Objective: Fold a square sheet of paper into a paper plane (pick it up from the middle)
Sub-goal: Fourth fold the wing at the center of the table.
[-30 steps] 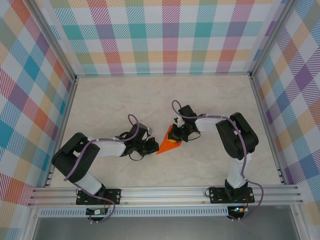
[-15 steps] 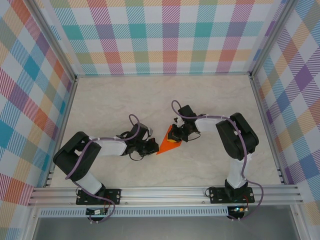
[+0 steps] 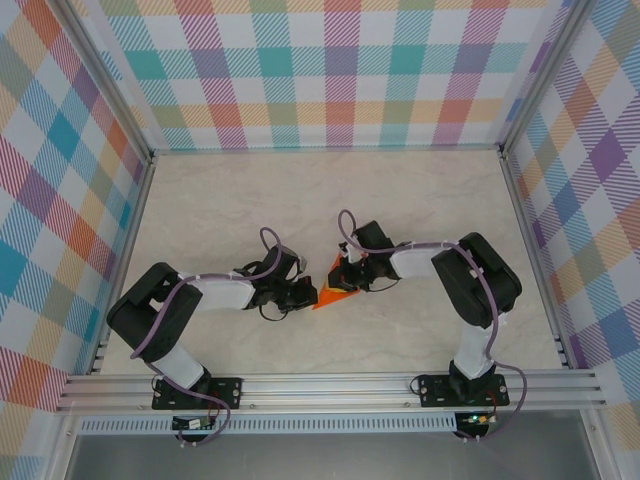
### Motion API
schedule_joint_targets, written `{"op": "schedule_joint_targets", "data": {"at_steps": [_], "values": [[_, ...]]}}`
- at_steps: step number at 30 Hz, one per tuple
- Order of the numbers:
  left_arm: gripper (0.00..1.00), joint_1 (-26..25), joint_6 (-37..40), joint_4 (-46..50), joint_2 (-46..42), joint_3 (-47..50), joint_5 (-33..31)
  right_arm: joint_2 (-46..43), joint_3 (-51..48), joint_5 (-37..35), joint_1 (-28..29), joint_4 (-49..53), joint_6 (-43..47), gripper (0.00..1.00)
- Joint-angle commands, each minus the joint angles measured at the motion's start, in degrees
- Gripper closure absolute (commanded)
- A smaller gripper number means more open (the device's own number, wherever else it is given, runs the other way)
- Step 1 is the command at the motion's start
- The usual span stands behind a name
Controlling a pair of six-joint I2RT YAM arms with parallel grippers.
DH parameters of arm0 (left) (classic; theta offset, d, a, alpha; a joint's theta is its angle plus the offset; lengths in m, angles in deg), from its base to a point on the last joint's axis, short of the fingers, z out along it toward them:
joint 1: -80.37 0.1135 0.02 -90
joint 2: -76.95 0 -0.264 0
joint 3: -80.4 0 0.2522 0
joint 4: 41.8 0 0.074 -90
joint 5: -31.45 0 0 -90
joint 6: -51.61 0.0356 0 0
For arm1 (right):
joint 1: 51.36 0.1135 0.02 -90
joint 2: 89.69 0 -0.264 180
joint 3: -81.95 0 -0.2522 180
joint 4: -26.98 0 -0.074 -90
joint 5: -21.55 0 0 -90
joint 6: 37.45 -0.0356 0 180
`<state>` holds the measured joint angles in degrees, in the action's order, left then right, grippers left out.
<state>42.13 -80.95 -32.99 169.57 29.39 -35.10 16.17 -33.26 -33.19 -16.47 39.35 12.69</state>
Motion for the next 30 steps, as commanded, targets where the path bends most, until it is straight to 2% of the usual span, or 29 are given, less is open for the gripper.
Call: {"op": "schedule_joint_targets", "data": {"at_steps": [1,14,22,30], "values": [[1.00,-0.5,1.1,4.3,1.3,-0.4,-1.4,0.4,-0.2,2.7,0.9,-2.7,0.4,1.00],[1.00,-0.5,1.1,4.9,0.0,-3.0,-0.3,3.2,1.0,-1.1,1.9,4.0,3.7,1.00],[1.00,-0.5,-1.9,-1.2,-2.3,-2.2,3.6,4.3,1.6,-2.8,2.0,5.2,3.4,1.00],[1.00,-0.5,-0.6,1.4,-0.2,-1.1,0.7,4.3,1.6,-3.1,2.0,5.5,3.5,1.00]]}}
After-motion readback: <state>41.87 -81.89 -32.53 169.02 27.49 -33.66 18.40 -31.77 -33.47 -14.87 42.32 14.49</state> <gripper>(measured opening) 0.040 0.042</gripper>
